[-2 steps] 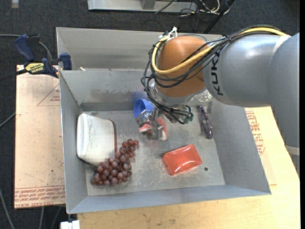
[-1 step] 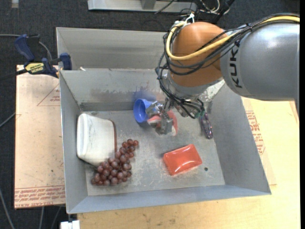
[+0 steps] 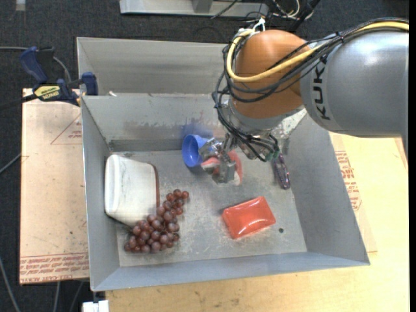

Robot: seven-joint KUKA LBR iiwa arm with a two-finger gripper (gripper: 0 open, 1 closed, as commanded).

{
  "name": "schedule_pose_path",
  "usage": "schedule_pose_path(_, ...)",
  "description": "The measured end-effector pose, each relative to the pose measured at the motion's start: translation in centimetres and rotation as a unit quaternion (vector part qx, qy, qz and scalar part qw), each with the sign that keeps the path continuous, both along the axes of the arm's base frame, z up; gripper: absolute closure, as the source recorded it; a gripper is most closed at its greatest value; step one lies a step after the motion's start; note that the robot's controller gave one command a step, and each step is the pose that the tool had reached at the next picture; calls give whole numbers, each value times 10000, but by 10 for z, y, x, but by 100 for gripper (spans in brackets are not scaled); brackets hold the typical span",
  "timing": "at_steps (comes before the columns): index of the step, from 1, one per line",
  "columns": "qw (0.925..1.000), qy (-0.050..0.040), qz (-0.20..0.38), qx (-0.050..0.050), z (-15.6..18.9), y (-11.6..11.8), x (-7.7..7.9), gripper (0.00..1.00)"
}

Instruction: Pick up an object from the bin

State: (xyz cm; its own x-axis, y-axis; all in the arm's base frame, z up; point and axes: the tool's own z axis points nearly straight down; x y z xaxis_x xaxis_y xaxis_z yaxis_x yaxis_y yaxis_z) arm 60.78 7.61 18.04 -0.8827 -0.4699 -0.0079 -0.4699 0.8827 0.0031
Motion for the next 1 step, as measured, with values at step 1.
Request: schedule_pose_path(1,10000,-19,-4,10,55,-11,11,100)
